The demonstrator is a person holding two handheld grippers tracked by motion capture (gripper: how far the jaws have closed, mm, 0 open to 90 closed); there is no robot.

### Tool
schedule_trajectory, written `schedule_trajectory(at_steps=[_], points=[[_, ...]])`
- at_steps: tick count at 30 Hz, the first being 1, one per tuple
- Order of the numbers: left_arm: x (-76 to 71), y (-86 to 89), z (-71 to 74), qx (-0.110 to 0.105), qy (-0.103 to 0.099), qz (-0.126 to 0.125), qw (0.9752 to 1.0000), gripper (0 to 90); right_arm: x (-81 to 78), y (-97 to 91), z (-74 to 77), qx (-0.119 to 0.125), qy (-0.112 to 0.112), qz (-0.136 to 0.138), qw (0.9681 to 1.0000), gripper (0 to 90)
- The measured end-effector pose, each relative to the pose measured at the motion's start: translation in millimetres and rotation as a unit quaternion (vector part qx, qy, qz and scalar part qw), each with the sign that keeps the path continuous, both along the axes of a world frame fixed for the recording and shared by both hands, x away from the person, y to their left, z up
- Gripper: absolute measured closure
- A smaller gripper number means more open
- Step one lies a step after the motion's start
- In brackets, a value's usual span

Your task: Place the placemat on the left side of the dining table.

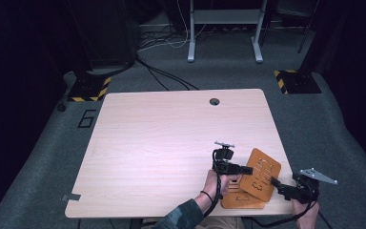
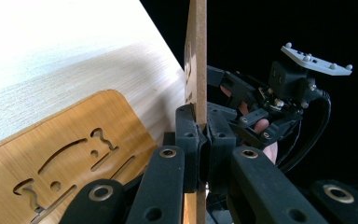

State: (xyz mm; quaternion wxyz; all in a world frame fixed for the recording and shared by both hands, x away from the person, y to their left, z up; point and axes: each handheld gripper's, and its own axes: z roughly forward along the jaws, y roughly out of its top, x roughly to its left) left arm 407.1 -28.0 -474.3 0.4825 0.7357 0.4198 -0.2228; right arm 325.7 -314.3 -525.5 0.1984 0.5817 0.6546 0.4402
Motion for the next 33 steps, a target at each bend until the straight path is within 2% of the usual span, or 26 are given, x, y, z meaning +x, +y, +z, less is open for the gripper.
schedule_trajectory(at_steps=[3,6,14,23,29,33], points=[[-0.1,1.0,1.8,-0.003,-0.002,0.004,1.0,86.2,-0.9,-0.5,0.0,0.001,-0.003,0.001,1.0,0.0],[1.1,4.0,5.6,-0.012,-0.005,0.01,0.9999,86.2,-2.3,-3.2,-0.2,0.017,-0.01,0.006,0.9998,0.0],[6.7,16.3,17.1,-0.02,-0.013,0.022,0.9995,86.2,-1.4,-3.4,-0.6,0.016,-0.009,0.002,0.9998,0.0],[11.5,29.4,28.0,-0.021,-0.022,0.032,0.999,86.2,2.4,1.6,-0.6,-0.009,0.014,0.0,0.9999,0.0],[15.3,40.1,31.6,-0.02,-0.028,0.04,0.9986,86.2,5.2,7.4,-0.6,-0.042,0.027,-0.002,0.9988,0.0],[17.4,47.5,34.2,-0.019,-0.03,0.045,0.9984,86.2,6.5,10.1,-0.7,-0.054,0.036,-0.003,0.9979,0.0]])
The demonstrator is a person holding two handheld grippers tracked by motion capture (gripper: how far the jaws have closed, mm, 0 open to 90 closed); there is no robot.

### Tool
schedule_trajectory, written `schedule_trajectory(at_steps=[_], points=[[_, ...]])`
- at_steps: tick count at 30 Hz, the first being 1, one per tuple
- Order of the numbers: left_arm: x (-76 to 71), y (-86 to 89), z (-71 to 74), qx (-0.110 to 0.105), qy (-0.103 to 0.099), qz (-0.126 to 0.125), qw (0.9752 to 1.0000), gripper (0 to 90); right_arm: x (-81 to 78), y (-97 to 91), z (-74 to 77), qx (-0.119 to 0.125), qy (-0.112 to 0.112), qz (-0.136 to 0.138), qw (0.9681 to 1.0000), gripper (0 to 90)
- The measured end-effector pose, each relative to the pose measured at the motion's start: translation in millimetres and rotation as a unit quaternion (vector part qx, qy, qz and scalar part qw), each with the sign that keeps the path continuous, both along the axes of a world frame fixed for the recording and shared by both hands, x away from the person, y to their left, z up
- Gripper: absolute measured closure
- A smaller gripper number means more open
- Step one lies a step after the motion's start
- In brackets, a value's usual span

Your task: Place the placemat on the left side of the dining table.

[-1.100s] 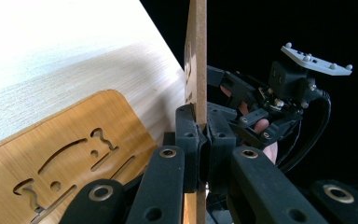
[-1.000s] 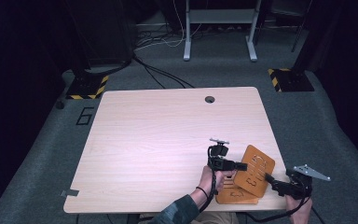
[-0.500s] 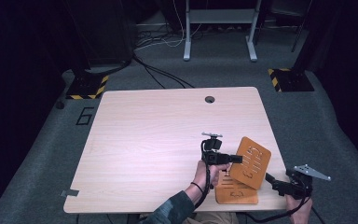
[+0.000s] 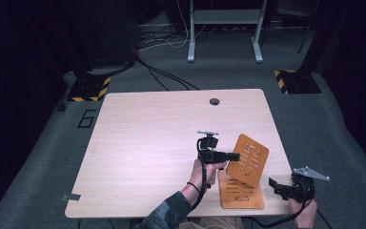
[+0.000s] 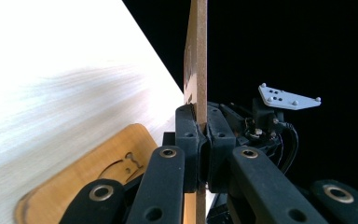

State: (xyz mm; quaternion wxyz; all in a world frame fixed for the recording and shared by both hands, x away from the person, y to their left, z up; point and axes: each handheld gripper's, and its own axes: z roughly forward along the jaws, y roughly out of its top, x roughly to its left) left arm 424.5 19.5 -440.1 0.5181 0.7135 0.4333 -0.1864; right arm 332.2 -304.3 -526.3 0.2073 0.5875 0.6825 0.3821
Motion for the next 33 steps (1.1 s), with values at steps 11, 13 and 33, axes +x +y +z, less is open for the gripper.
schedule_trajectory(at_steps=[11,13,33], points=[[6.9,23.4,6.0,0.007,-0.008,0.02,0.9997,86.2,5.1,9.5,-1.4,-0.054,0.027,-0.005,0.9981,0.0],[7.5,27.4,7.2,0.009,-0.007,0.024,0.9996,86.2,5.4,12.3,-1.6,-0.068,0.03,-0.006,0.9972,0.0],[19.3,79.2,20.5,0.027,-0.025,0.063,0.9974,86.1,6.7,16.0,-2.2,-0.09,0.033,-0.006,0.9954,0.0]])
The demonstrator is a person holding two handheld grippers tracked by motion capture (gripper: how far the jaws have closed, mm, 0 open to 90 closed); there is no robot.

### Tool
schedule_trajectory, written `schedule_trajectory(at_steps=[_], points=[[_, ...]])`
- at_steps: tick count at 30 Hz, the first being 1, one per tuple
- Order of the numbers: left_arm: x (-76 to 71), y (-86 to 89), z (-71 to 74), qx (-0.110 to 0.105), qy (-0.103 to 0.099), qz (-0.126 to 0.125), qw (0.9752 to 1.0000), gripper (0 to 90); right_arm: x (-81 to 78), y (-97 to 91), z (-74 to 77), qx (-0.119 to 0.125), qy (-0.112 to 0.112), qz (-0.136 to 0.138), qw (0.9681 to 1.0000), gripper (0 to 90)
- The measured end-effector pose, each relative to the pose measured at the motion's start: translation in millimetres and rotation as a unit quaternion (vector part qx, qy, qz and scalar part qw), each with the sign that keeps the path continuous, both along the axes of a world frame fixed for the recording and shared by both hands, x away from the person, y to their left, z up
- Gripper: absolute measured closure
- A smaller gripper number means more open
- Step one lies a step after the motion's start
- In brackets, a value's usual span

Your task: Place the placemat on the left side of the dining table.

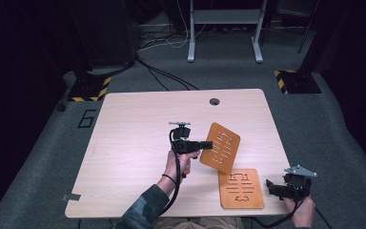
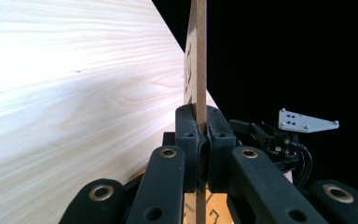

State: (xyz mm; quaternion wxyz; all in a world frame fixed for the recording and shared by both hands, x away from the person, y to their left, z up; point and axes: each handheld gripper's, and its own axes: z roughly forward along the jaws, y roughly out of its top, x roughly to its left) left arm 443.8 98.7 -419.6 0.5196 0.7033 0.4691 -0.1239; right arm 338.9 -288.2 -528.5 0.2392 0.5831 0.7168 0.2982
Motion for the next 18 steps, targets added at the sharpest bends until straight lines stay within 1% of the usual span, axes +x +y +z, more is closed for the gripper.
schedule_trajectory(at_steps=[6,18], points=[[3.1,15.6,4.5,0.006,-0.006,0.013,0.9999,86.1,0.0,0.0,0.0,0.0,0.0,0.0,1.0,0.0],[9.1,51.3,11.0,0.014,-0.008,0.049,0.9987,86.2,0.1,0.0,0.0,0.0,0.0,0.0,1.0,0.0]])
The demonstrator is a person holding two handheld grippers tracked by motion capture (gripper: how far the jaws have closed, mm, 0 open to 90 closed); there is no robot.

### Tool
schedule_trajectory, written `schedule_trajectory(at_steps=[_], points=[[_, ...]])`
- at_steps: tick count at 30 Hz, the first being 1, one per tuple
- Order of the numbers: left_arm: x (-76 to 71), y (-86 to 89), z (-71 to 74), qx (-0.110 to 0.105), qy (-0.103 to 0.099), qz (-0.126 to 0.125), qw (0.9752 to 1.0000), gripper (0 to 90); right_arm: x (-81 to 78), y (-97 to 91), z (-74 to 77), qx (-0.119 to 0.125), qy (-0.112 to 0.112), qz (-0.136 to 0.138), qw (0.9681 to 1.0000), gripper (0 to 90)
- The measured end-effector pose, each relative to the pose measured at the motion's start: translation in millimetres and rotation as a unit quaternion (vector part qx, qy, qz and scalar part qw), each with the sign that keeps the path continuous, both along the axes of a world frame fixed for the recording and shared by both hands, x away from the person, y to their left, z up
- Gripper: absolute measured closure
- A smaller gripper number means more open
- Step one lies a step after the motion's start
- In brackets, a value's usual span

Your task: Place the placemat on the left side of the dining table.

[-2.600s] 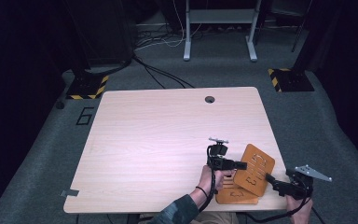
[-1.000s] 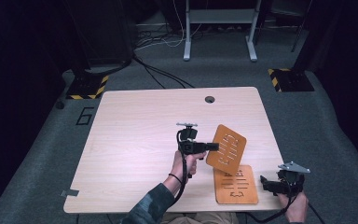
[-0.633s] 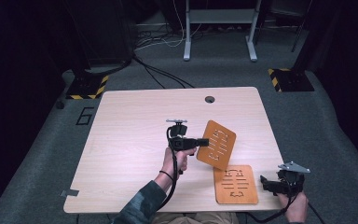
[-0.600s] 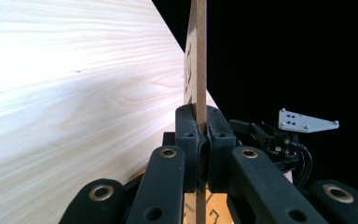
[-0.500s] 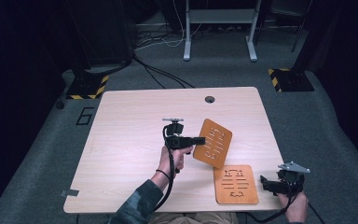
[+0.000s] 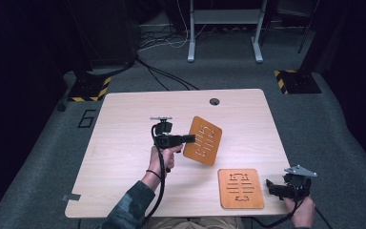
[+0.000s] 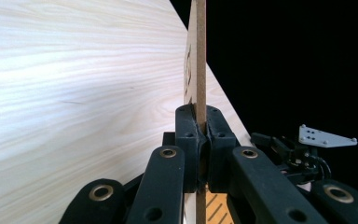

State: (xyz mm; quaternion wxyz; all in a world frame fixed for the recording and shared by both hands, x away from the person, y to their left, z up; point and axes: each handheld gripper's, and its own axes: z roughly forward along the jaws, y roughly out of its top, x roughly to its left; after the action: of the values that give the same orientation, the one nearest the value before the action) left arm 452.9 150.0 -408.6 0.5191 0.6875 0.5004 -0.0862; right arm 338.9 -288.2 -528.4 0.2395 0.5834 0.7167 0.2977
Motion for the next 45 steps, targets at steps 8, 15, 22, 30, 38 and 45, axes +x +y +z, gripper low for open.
schedule_trajectory(at_steps=[8,15,22,30,38,45], points=[[3.9,26.8,-0.4,0.01,0.002,0.021,0.9997,86.1,-0.1,0.3,0.2,0.001,0.001,-0.002,1.0,0.0],[5.0,51.2,2.4,0.019,0.002,0.041,0.999,86.2,-0.2,0.4,0.2,0.001,0.001,-0.003,1.0,0.0],[5.4,76.1,6.4,0.028,0.002,0.067,0.9973,86.1,-0.1,0.4,0.2,0.002,0.001,-0.003,1.0,0.1],[7.9,101.5,6.4,0.041,0.008,0.095,0.9946,86.1,0.2,0.4,0.3,0.002,0.002,-0.005,1.0,0.1],[11.4,124.4,2.0,0.061,0.022,0.116,0.9912,86.1,0.3,0.5,0.3,0.003,0.001,-0.006,1.0,0.1],[15.1,141.3,-1.5,0.072,0.04,0.13,0.9882,86.1,0.4,0.2,0.2,0.002,0.0,-0.005,1.0,0.2]])
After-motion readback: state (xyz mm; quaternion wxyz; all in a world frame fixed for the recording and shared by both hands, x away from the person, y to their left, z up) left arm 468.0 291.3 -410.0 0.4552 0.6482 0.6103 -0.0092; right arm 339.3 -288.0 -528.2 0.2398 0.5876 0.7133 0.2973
